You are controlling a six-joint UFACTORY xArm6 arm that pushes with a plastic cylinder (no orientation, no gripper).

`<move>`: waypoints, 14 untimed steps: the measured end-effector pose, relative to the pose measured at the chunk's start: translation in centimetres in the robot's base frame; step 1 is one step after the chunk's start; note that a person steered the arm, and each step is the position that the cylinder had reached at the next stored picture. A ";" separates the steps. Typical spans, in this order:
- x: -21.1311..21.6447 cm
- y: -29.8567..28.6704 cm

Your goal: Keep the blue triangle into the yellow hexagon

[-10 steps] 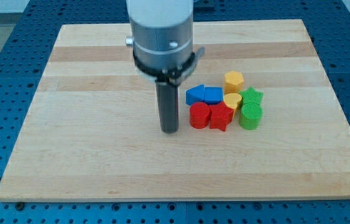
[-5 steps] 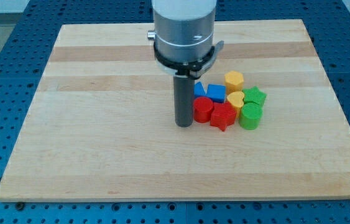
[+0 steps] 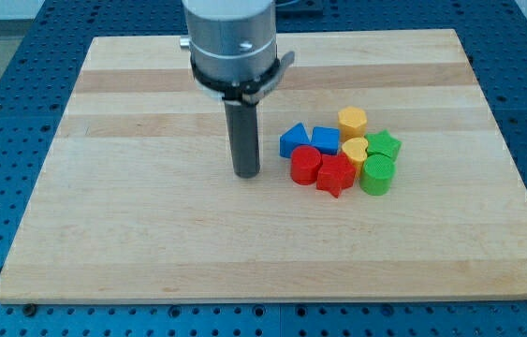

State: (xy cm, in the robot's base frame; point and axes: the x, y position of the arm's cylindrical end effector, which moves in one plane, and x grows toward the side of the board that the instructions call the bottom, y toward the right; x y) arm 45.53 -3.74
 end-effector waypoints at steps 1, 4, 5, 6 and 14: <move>-2.2 0.6; -0.6 1.7; -3.4 2.1; -7.5 3.1; -6.9 6.8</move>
State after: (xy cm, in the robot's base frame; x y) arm 38.61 3.04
